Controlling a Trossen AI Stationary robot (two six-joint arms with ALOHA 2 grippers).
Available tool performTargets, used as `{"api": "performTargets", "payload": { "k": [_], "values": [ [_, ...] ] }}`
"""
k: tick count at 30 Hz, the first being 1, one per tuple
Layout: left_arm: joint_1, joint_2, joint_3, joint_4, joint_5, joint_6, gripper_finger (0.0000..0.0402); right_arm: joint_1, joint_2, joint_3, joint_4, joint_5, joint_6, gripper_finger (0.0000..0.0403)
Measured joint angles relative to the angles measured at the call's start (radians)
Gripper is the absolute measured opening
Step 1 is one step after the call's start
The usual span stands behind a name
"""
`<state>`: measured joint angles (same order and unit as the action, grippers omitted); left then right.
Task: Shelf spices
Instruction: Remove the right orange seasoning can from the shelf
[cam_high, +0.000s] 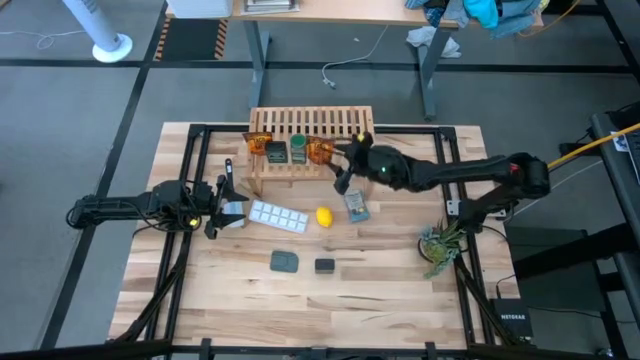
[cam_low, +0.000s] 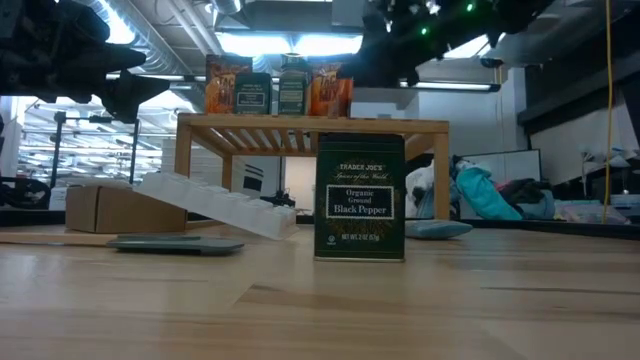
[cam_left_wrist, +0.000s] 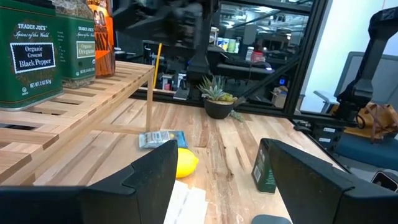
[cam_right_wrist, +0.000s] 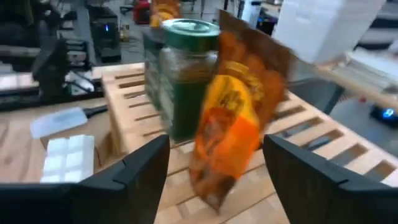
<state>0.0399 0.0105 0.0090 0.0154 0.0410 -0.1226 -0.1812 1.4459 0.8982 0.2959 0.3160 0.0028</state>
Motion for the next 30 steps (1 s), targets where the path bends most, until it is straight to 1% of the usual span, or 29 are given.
{"api": "performTargets", "payload": {
  "k": [3, 6, 8, 10, 12, 14, 16, 17, 18, 23, 26, 30],
  "values": [
    [0.0, 0.0, 0.0, 0.0, 0.0, 0.0, 0.0245, -0.051, 0.02, 0.0, 0.014, -0.05, 0.018, 0.0244],
    [0.0, 0.0, 0.0, 0.0, 0.0, 0.0, 0.0245, -0.082, 0.042, 0.0, 0.065, -0.141, 0.019, 0.0228],
    [0.0, 0.0, 0.0, 0.0, 0.0, 0.0, 0.0245, -0.085, 0.056, 0.0, 0.078, -0.204, 0.019, 0.0208],
    [0.0, 0.0, 0.0, 0.0, 0.0, 0.0, 0.0245, -0.081, 0.06, 0.0, 0.073, -0.239, 0.019, 0.018],
    [0.0, 0.0, 0.0, 0.0, 0.0, 0.0, 0.0245, -0.079, 0.06, 0.0, 0.07, -0.258, 0.015, 0.0142],
    [0.0, 0.0, 0.0, 0.0, 0.0, 0.0, 0.0245, -0.072, 0.06, 0.0, 0.07, -0.279, 0.015, 0.0097],
    [0.0, 0.0, 0.0, 0.0, 0.0, -0.004, 0.0245, -0.07, 0.06, 0.0, 0.069, -0.283, 0.01, 0.0046],
    [0.0, 0.0, 0.0, 0.0, 0.0, -0.005, 0.0245, -0.066, 0.06, 0.0, 0.069, -0.283, 0.002, 0.0027],
    [0.0, 0.0, 0.0, 0.0, 0.0, -0.005, 0.0245, -0.066, 0.06, 0.0, 0.068, -0.283, -0.01, 0.0019],
    [0.0, 0.0, 0.0, 0.0, 0.0, -0.011, 0.0245, -0.059, 0.054, 0.0, 0.052, -0.283, -0.009, 0.0036],
    [0.0, 0.0, 0.0, 0.0, 0.0, -0.018, 0.0245, -0.049, 0.03, 0.001, -0.001, -0.276, -0.008, 0.0017],
    [0.0, 0.0, 0.0, 0.0, 0.0, -0.029, 0.0245, -0.01, -0.027, 0.001, -0.097, -0.208, -0.011, 0.0019]
  ]
}}
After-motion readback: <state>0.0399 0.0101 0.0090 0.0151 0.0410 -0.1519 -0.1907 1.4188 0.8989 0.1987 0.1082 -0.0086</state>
